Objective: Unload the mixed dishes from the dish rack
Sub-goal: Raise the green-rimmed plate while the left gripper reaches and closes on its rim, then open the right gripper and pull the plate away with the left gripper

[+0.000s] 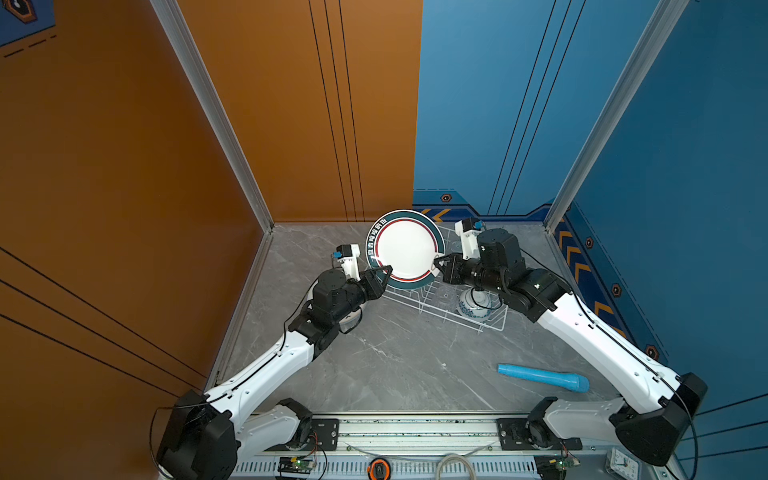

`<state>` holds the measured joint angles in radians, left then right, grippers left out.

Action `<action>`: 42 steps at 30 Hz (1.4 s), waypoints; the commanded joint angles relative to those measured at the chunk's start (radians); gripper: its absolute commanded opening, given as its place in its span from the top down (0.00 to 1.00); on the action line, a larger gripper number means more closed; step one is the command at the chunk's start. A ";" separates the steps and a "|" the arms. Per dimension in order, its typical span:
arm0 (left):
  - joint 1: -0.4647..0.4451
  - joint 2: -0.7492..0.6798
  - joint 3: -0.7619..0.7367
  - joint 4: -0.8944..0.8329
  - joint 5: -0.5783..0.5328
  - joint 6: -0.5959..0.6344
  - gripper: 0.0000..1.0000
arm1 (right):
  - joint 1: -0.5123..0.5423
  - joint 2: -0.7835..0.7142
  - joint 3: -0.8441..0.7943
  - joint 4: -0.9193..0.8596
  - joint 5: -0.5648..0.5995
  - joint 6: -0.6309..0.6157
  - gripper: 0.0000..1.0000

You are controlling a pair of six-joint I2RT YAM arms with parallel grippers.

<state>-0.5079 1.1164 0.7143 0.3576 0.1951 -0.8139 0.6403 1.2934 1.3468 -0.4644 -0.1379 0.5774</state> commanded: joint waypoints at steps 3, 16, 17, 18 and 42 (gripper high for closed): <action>0.007 -0.017 0.001 0.060 0.037 0.017 0.74 | 0.003 -0.010 -0.012 0.040 -0.013 -0.008 1.00; 0.032 -0.031 -0.015 0.059 0.034 -0.009 1.00 | 0.004 -0.007 -0.032 0.070 -0.017 -0.009 1.00; 0.035 -0.031 -0.015 0.058 0.036 -0.011 1.00 | 0.003 -0.012 -0.038 0.080 -0.016 -0.008 0.96; 0.037 -0.029 -0.014 0.050 0.035 -0.010 1.00 | 0.004 -0.014 -0.045 0.090 -0.018 -0.007 0.95; 0.031 0.064 0.091 -0.100 0.045 0.027 1.00 | -0.025 -0.010 -0.110 0.211 -0.059 0.021 0.59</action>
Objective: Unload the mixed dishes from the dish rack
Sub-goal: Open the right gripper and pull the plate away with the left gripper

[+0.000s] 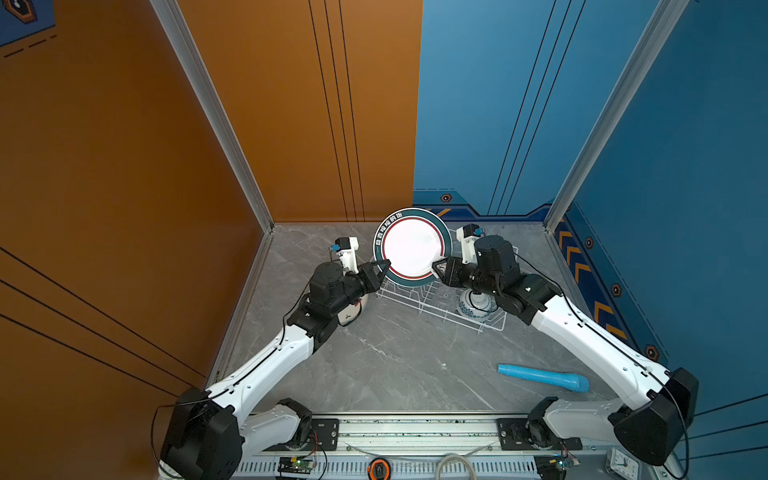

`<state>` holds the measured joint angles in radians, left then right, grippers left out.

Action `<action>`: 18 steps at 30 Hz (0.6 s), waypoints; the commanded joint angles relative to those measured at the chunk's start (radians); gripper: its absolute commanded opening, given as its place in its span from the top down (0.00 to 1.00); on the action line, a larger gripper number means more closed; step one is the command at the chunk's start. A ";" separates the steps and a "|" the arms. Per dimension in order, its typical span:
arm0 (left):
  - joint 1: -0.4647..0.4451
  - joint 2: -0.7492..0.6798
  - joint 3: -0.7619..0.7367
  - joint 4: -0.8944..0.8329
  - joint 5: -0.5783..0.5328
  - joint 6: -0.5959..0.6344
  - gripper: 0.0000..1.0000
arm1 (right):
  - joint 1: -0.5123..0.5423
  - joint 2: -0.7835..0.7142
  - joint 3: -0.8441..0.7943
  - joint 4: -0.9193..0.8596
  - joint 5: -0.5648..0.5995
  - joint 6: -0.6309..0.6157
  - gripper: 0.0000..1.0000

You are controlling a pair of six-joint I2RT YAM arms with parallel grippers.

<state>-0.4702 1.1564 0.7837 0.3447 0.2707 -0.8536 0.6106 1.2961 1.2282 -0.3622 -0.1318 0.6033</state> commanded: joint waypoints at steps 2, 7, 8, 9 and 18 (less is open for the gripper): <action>-0.010 0.028 0.022 -0.089 -0.036 0.065 1.00 | 0.001 -0.010 0.009 0.113 -0.068 -0.001 0.57; -0.008 0.023 0.025 -0.104 -0.052 0.074 1.00 | -0.004 -0.012 0.006 0.116 -0.072 0.001 0.48; -0.008 0.022 0.026 -0.108 -0.055 0.075 1.00 | -0.005 -0.012 0.005 0.117 -0.072 0.001 0.45; -0.007 0.021 0.027 -0.113 -0.060 0.077 1.00 | -0.005 -0.014 0.004 0.116 -0.072 0.000 0.41; 0.022 0.020 0.018 -0.122 -0.071 0.056 1.00 | -0.016 -0.024 -0.014 0.116 -0.057 0.000 0.27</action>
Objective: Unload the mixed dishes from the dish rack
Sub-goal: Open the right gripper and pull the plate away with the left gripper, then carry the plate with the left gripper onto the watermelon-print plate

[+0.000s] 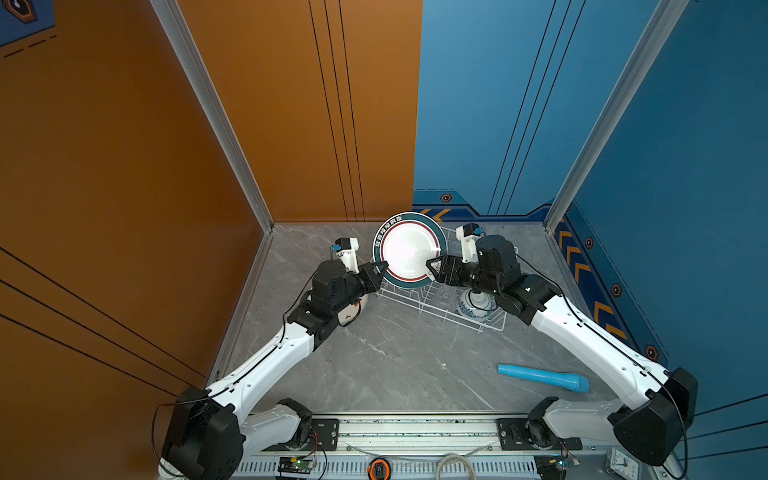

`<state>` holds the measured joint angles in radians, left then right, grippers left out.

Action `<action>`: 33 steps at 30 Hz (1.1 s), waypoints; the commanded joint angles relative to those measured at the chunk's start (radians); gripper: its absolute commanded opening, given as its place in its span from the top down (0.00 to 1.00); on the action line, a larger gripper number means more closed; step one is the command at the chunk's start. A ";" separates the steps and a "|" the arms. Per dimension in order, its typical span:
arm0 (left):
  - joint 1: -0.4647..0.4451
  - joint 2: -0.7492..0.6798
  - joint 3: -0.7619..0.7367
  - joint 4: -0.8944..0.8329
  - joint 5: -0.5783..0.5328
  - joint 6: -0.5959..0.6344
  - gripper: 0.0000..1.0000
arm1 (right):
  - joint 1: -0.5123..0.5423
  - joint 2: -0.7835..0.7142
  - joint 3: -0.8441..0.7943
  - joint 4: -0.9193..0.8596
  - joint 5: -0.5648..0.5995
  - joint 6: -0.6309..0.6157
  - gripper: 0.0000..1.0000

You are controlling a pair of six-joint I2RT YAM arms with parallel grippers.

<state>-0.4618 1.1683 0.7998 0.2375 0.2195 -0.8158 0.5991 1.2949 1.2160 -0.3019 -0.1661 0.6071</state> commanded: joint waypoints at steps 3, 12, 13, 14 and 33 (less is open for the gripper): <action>0.043 0.002 -0.007 -0.002 -0.011 -0.011 1.00 | -0.009 -0.036 -0.013 0.056 -0.017 -0.006 0.24; 0.195 -0.070 -0.055 -0.016 0.034 -0.100 1.00 | -0.015 -0.121 -0.115 0.085 0.047 -0.026 0.07; 0.219 -0.083 -0.066 -0.018 0.041 -0.114 1.00 | -0.015 -0.131 -0.129 0.089 0.052 -0.027 0.06; 0.240 -0.097 -0.077 -0.025 0.047 -0.123 1.00 | -0.016 -0.137 -0.140 0.094 0.057 -0.029 0.05; 0.583 -0.402 -0.179 -0.495 -0.004 -0.099 1.00 | -0.086 -0.278 -0.277 0.095 0.088 -0.051 0.00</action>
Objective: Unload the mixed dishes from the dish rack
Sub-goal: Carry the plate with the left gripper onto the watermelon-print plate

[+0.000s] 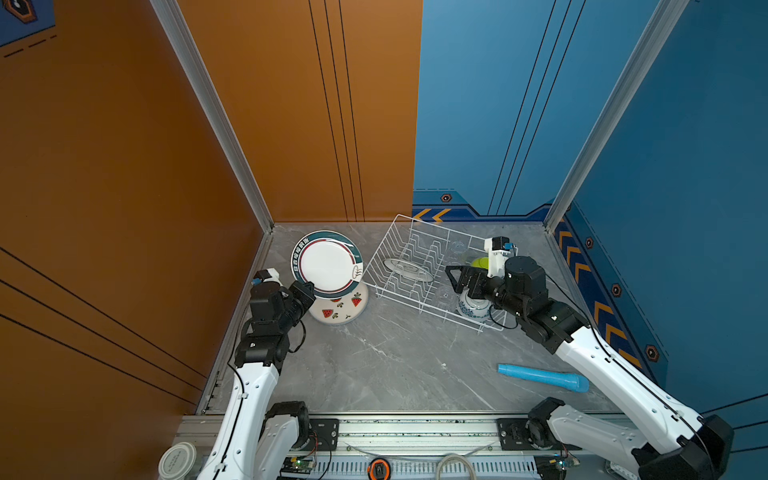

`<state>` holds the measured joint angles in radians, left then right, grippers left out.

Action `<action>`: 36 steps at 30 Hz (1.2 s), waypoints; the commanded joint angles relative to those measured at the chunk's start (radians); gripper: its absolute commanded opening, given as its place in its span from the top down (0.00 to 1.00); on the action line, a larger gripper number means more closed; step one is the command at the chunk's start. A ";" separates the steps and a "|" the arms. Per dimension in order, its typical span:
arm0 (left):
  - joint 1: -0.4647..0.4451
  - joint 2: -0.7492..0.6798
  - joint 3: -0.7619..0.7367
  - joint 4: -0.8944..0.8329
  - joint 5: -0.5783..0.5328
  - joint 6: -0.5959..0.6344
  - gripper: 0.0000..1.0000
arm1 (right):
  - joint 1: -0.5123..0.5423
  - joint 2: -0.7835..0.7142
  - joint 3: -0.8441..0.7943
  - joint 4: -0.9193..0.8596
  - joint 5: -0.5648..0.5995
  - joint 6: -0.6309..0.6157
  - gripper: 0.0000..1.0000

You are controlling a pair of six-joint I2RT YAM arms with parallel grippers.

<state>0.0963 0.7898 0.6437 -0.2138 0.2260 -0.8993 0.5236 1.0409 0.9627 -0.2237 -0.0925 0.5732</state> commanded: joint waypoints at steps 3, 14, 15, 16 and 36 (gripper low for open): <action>0.034 -0.025 -0.038 -0.060 -0.041 -0.011 1.00 | -0.018 -0.047 -0.040 0.017 0.011 -0.009 0.00; 0.070 0.063 -0.121 0.016 -0.009 -0.027 1.00 | -0.036 -0.110 -0.079 0.006 0.004 0.016 0.00; 0.070 0.075 -0.125 0.017 0.001 -0.030 1.00 | -0.036 -0.105 -0.078 0.006 0.002 0.019 0.00; 0.070 0.086 -0.128 0.052 0.011 -0.035 1.00 | -0.036 -0.101 -0.077 0.007 0.000 0.020 0.00; 0.069 0.313 -0.121 0.199 0.185 -0.031 1.00 | -0.031 0.037 -0.076 0.092 -0.057 0.073 0.00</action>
<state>0.1593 1.0939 0.5095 -0.0803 0.3485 -0.9497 0.4915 1.0672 0.8879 -0.1604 -0.1291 0.6304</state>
